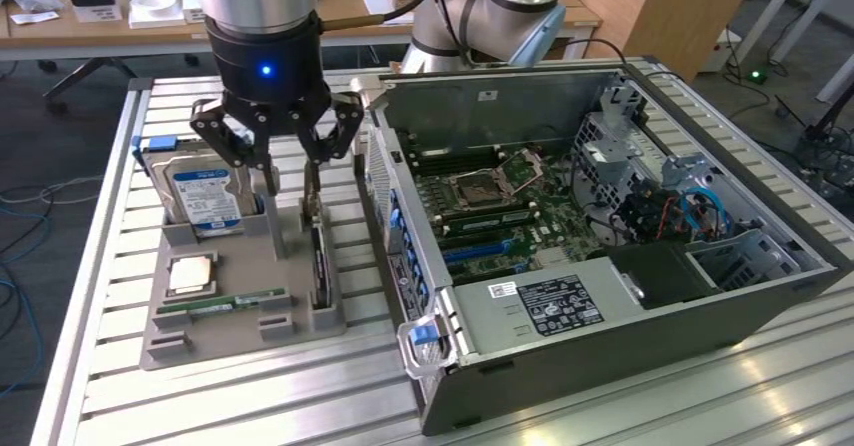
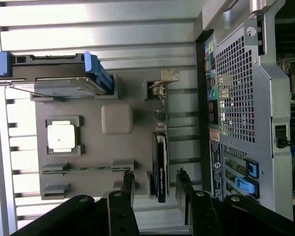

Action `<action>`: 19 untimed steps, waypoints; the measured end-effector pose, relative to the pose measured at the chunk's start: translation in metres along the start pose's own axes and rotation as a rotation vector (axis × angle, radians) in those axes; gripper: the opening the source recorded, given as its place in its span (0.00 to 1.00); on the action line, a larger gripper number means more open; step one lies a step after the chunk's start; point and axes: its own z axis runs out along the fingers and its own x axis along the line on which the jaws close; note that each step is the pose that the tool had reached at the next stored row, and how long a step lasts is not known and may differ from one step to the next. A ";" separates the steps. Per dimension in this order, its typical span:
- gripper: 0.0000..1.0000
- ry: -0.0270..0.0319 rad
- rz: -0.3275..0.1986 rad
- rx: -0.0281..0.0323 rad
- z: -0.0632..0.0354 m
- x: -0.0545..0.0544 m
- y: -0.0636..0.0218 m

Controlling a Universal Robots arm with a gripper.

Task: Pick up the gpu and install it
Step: 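Pick up the gpu and move the gpu toward the slot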

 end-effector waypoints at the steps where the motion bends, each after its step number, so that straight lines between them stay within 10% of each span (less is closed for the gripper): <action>1: 0.47 0.0000 0.000 0.0000 0.0009 0.000 0.0000; 19: 0.47 0.0001 0.000 0.0000 0.0149 0.000 -0.0007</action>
